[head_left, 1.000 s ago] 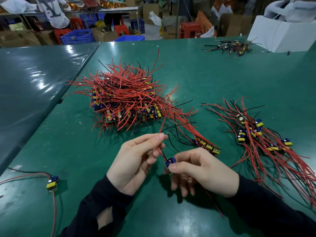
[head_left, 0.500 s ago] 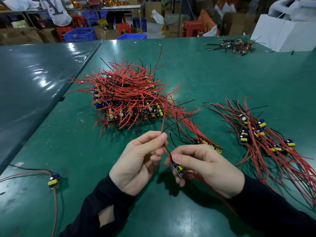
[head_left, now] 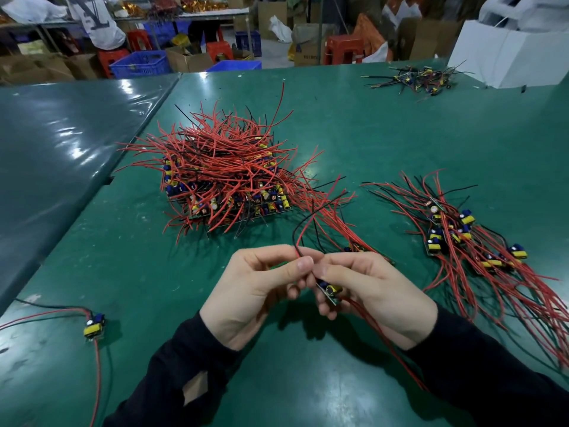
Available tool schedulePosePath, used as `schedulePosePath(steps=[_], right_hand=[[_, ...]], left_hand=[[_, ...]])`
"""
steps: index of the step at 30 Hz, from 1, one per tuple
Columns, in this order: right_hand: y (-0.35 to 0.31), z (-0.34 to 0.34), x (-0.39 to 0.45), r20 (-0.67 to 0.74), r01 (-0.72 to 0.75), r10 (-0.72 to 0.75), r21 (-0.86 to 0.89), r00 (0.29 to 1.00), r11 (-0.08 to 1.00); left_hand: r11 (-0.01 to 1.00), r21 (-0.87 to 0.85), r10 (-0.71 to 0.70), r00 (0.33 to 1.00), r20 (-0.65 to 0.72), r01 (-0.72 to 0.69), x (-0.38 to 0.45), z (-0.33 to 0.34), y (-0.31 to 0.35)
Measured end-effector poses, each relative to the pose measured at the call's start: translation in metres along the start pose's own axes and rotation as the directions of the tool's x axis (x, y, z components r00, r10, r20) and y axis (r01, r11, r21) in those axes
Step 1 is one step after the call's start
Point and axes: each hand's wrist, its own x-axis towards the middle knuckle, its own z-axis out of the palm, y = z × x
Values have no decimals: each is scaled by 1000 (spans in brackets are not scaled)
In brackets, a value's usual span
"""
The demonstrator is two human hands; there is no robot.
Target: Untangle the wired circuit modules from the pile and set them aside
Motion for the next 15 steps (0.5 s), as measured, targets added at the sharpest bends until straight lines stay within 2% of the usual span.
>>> schedulePosePath(steps=[4, 6, 8, 9, 11, 13, 15], right_hand=[[0, -1, 1, -14, -31, 31, -11, 999, 999], [1, -1, 1, -45, -33, 31, -40, 998, 999], [2, -1, 2, -81, -24, 18, -75, 997, 997], [3, 0, 2, -95, -22, 14, -83, 995, 996], [3, 0, 3, -114, -42, 34, -68, 993, 997], [1, 1, 2, -105, -83, 82, -9, 991, 996], [-1, 1, 2, -44, -124, 128, 82, 991, 989]], left_hand=[[980, 111, 176, 981, -81, -166, 2, 1, -5], [940, 211, 301, 942, -148, -267, 2, 3, -10], [907, 297, 368, 906, -211, -299, 2, 8, -14], [915, 294, 350, 908, -232, -277, 2, 8, -15], [970, 186, 196, 954, -224, -156, 3, 7, -12], [1000, 20, 17, 988, -152, -15, 3, 5, -5], [992, -121, -56, 995, -86, 45, 3, 2, -1]])
